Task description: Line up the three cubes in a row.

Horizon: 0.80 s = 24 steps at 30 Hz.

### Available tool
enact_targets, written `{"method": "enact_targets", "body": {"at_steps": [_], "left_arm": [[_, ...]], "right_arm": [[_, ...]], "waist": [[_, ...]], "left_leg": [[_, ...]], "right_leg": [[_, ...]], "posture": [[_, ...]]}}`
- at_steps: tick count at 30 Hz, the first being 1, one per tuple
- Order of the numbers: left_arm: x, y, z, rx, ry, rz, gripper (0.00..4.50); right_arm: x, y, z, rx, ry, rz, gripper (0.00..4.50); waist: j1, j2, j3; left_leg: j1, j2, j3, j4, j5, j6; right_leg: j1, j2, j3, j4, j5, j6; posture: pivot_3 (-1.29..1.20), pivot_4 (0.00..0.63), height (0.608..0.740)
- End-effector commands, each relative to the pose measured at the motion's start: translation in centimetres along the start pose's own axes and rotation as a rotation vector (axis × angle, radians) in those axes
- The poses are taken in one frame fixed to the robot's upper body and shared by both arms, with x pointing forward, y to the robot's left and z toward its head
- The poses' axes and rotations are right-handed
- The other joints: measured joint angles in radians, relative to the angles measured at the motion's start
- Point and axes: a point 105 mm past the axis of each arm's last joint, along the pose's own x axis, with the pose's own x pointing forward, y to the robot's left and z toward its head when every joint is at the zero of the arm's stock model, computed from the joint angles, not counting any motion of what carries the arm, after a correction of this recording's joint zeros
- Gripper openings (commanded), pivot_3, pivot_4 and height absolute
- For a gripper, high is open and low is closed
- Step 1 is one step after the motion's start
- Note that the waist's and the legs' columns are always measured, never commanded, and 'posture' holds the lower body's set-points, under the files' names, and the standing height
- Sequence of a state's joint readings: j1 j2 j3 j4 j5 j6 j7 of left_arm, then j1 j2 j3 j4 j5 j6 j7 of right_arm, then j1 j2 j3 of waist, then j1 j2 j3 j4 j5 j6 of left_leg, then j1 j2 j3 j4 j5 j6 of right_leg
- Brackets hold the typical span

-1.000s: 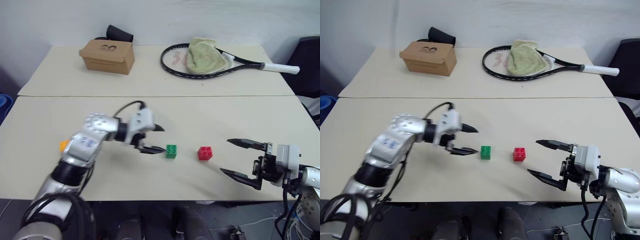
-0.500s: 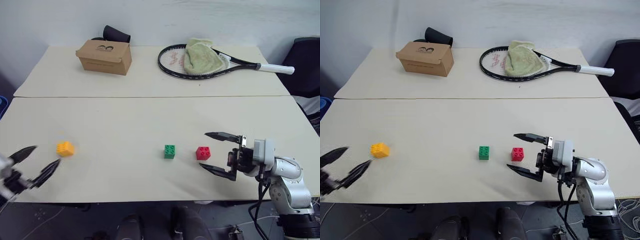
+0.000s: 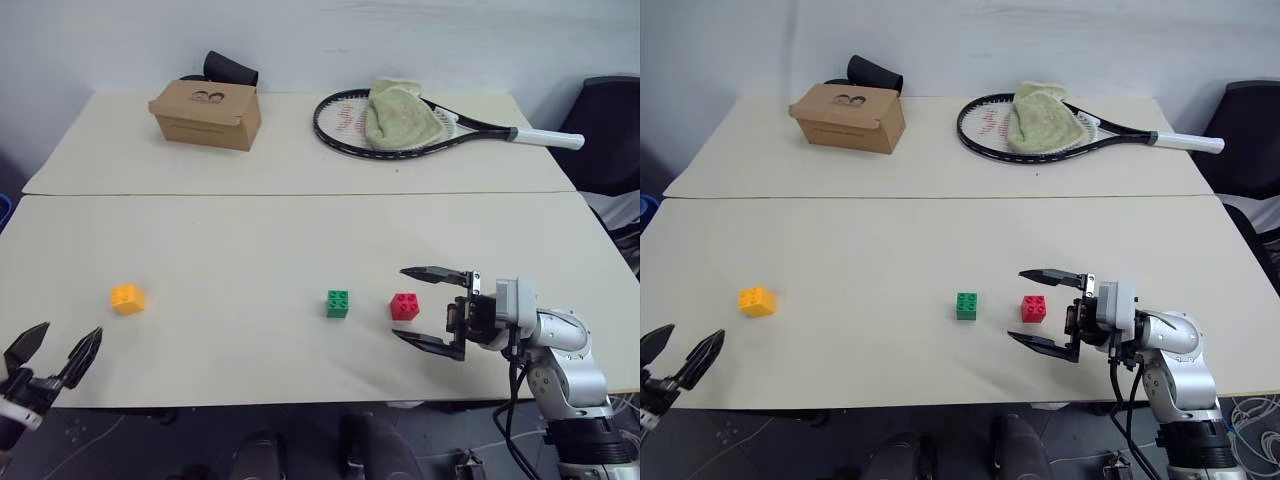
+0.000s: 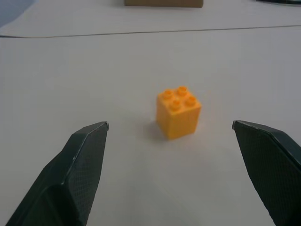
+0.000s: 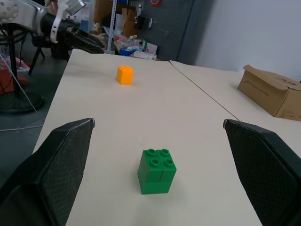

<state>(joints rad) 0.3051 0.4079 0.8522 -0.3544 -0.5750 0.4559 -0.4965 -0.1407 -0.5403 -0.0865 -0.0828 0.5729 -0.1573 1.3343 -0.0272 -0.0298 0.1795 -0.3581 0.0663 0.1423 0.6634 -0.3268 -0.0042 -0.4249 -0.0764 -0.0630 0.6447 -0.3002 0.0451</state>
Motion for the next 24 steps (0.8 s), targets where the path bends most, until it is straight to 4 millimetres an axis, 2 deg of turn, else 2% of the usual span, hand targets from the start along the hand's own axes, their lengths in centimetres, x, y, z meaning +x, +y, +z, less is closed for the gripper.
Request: {"method": "enact_targets", "body": {"at_steps": [1,6,12,17,21,23,24], "left_arm": [[2.0,-1.6,0.2,-0.071,0.02,0.071,4.45],[4.0,-3.1,-1.3,-0.105,0.086,0.131,4.45],[5.4,-3.1,-2.3,-0.056,0.158,0.182,4.45],[5.6,-3.1,-2.7,-0.033,0.195,0.172,2.92],[5.8,-3.3,-2.0,-0.012,0.184,0.146,1.62],[6.0,-3.8,-1.2,0.011,0.167,0.086,1.49],[6.3,-4.7,-0.4,0.017,0.136,0.008,1.5]], "right_arm": [[0.0,0.0,0.4,-0.033,-0.018,0.011,4.5],[-0.3,0.2,-0.1,-0.032,-0.015,0.017,4.5],[-0.8,0.3,-0.4,-0.035,-0.008,0.011,4.5],[-1.2,0.5,-0.7,-0.034,0.0,0.001,4.5],[-1.4,0.6,-0.9,-0.033,0.004,-0.006,4.5],[-1.5,0.7,-1.0,-0.033,0.007,-0.009,4.5],[-1.6,0.7,-1.0,-0.033,0.011,-0.013,4.5]], "waist": [[-0.001,0.0,0.0],[-0.003,0.0,0.0],[0.001,0.0,0.0],[0.0,0.0,0.0],[0.0,0.0,0.0],[0.0,0.0,0.0],[0.001,0.0,0.0]], "left_leg": [[0.0,0.0,0.0,0.0,0.0,0.0],[0.002,0.0,0.003,0.0,0.0,-0.001],[0.002,0.0,0.002,0.0,0.001,-0.002],[0.002,0.0,0.002,0.0,0.002,-0.005],[0.002,0.0,0.002,0.0,0.002,-0.005],[0.002,0.0,0.002,0.0,0.002,-0.005],[0.002,0.0,0.002,0.0,0.002,-0.005]], "right_leg": [[0.0,0.0,0.0,0.0,0.0,0.0],[0.0,0.002,0.002,0.0,0.0,0.0],[0.0,0.002,0.002,0.001,0.0,0.0],[0.0,0.002,0.002,0.001,0.0,0.0],[0.0,0.002,0.002,0.001,0.0,0.0],[0.0,0.002,0.002,0.001,0.0,0.0],[0.0,0.002,0.002,0.001,0.0,0.0]], "posture": [[0.0,0.15,0.74],[0.0,0.15,0.74],[0.0,0.15,0.74],[0.0,0.15,0.74],[0.0,0.15,0.74],[0.0,0.15,0.74],[0.0,0.15,0.74]]}}
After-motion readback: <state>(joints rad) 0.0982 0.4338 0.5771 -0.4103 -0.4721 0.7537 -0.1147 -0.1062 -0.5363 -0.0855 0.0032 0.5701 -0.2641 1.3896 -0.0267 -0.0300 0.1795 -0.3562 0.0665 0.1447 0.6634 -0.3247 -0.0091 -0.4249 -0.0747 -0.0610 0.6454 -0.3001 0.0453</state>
